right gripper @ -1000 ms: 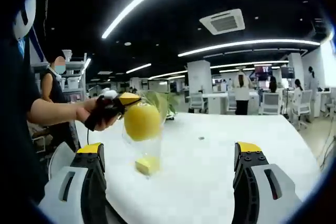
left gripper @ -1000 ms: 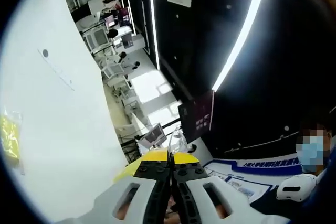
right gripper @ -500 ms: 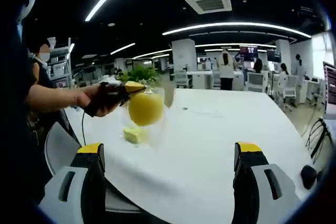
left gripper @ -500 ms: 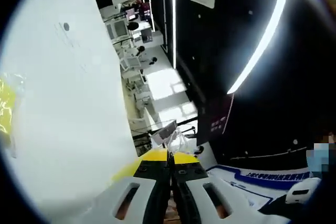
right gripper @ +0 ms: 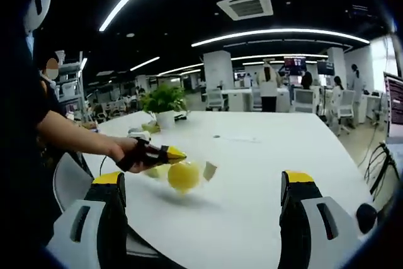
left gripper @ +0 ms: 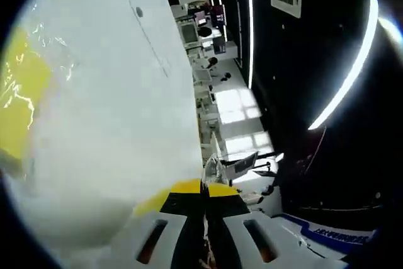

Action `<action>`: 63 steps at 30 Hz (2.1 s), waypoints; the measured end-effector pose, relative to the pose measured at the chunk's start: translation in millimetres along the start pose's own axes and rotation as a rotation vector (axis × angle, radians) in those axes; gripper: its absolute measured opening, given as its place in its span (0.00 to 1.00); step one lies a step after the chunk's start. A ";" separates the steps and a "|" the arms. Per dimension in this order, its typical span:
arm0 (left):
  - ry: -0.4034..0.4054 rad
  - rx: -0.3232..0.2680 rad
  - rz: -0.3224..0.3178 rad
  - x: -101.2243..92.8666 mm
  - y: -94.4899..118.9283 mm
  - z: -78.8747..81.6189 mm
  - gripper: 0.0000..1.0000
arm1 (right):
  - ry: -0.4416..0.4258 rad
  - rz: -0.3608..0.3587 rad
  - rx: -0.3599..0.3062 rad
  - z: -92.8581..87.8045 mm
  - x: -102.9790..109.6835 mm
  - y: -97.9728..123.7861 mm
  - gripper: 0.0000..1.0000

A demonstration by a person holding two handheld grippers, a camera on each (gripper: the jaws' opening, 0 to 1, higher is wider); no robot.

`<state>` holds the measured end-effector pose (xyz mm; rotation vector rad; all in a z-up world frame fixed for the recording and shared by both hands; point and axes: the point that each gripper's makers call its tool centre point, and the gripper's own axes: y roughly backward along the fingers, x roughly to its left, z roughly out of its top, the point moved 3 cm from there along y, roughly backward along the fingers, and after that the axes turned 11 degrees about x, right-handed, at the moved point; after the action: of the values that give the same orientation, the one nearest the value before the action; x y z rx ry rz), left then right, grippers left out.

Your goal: Compare the silicone blocks by pressing each to a similar depth, holding the contact briefly, and releasing to observe deformation and rebound differences across the visible hardness samples.

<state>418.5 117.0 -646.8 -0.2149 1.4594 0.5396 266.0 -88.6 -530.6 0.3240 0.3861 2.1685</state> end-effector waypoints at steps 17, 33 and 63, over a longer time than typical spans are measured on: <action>-0.250 0.017 0.261 55.3 -13.7 37.0 0.00 | -0.061 0.054 -0.011 -3.1 5.1 -22.8 0.89; -0.309 0.038 0.432 67.8 -17.4 42.1 0.17 | -0.053 0.064 0.034 -10.2 18.2 -20.0 0.85; -1.122 -0.027 0.502 -44.7 153.3 37.5 0.62 | -0.086 0.112 0.058 -20.0 46.5 -47.2 0.90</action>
<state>378.6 256.7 -570.7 0.4075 0.3860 0.8892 266.5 -27.4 -563.0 0.4797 0.3916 2.2468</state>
